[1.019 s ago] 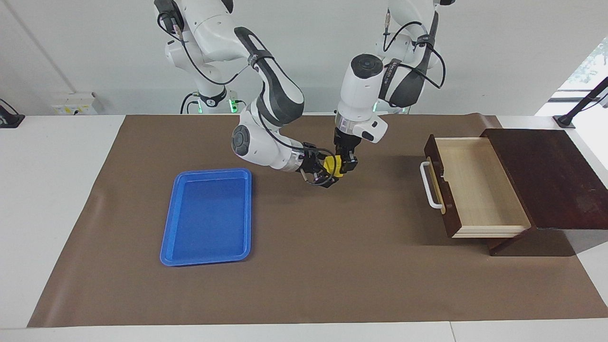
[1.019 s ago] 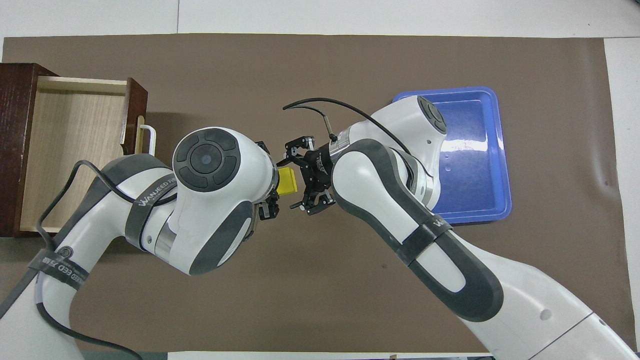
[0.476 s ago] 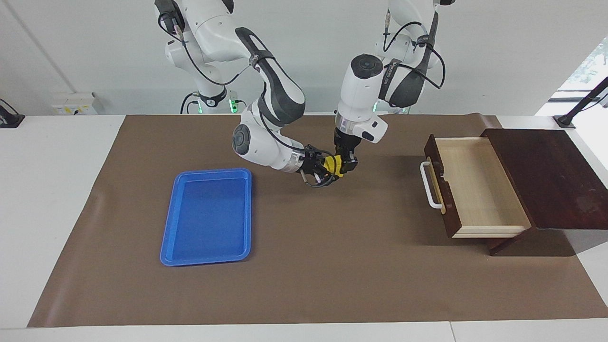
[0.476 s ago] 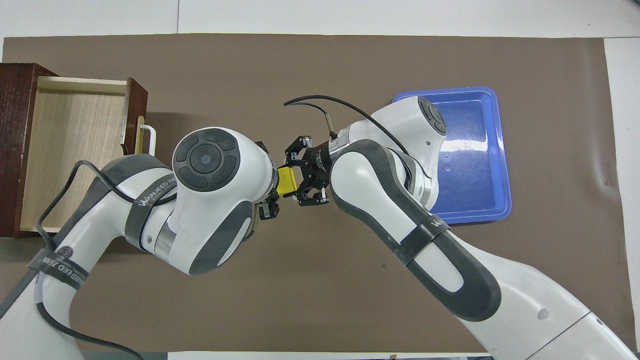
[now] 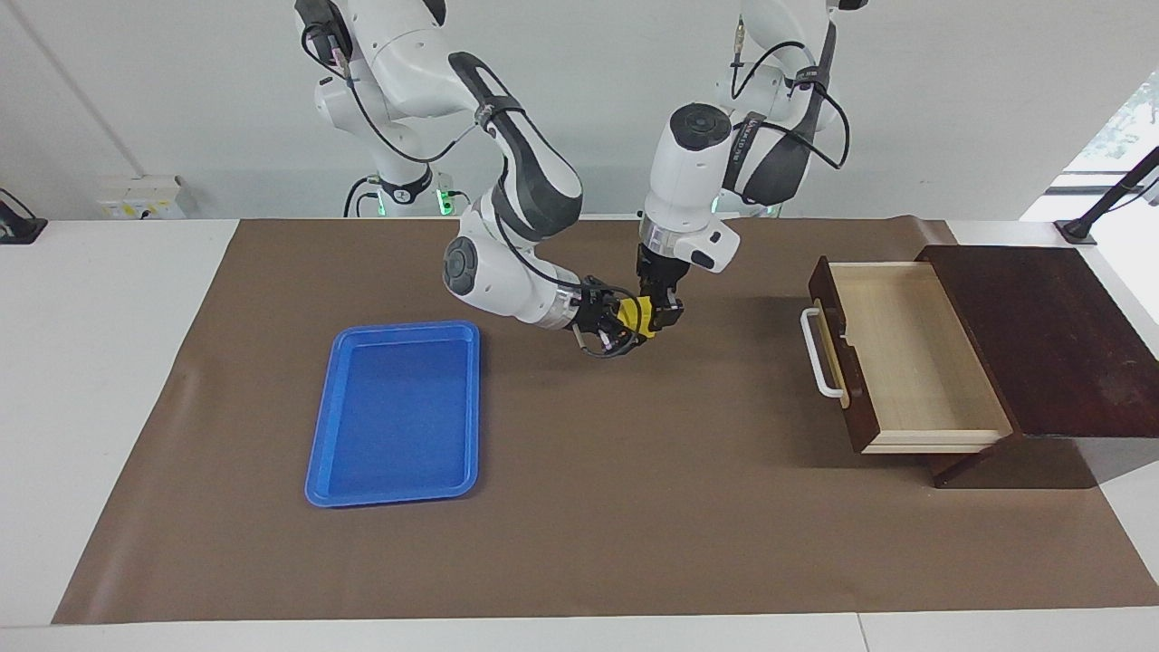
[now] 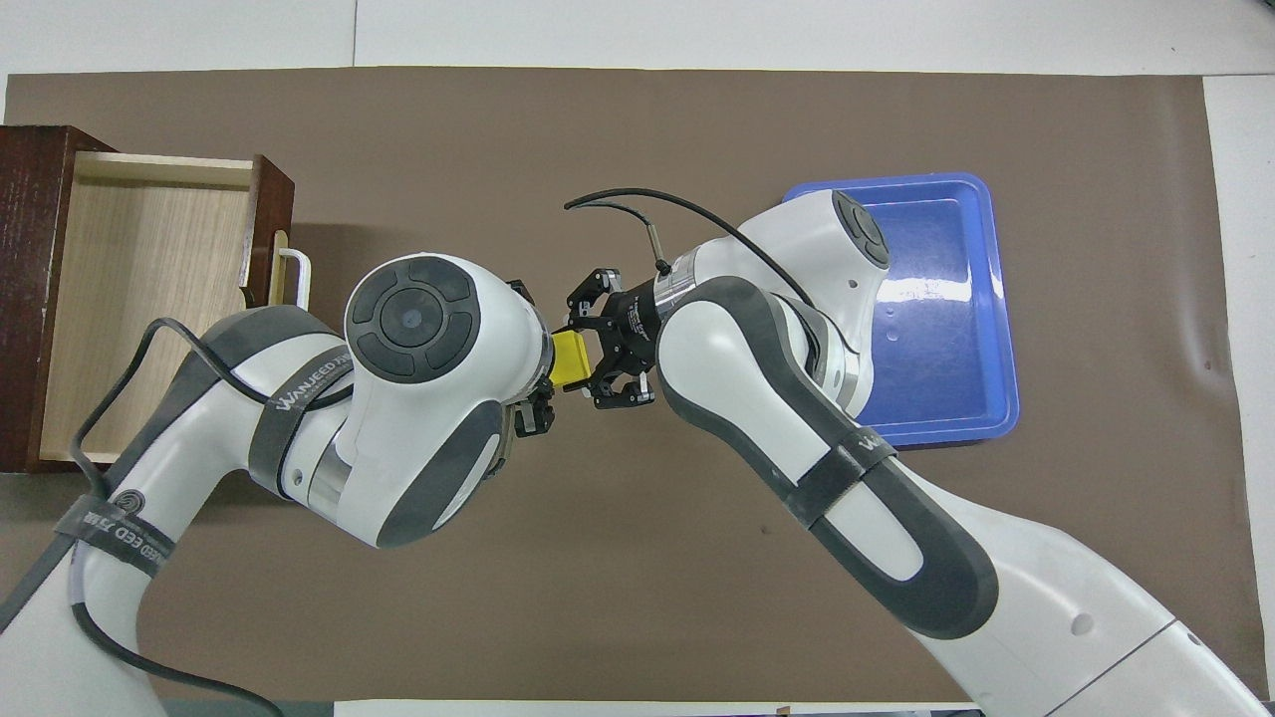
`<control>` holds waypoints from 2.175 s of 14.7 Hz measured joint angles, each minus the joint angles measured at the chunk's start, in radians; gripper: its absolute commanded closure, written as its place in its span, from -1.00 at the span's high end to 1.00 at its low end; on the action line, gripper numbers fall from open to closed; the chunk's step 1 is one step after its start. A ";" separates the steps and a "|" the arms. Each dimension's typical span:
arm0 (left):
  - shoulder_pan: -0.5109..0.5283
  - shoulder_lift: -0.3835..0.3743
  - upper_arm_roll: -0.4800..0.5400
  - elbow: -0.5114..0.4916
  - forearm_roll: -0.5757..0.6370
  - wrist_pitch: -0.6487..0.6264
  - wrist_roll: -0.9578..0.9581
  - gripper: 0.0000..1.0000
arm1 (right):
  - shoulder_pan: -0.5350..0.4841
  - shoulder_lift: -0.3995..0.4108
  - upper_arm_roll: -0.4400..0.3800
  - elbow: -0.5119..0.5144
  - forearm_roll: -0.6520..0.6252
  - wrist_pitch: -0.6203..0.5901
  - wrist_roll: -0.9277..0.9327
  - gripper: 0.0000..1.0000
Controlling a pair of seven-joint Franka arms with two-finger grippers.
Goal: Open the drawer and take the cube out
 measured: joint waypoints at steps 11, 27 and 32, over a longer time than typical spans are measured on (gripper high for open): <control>0.306 -0.001 0.033 -0.022 0.080 -0.007 0.509 1.00 | -0.305 0.016 -0.030 0.070 -0.048 -0.208 0.001 -1.00; 0.584 -0.010 0.001 -0.032 0.163 0.033 0.820 1.00 | -0.443 0.078 -0.105 -0.004 -0.215 -0.246 -0.164 -1.00; 0.667 0.001 0.025 -0.032 0.194 0.072 0.942 1.00 | -0.444 0.149 -0.103 0.024 -0.215 -0.238 -0.187 -1.00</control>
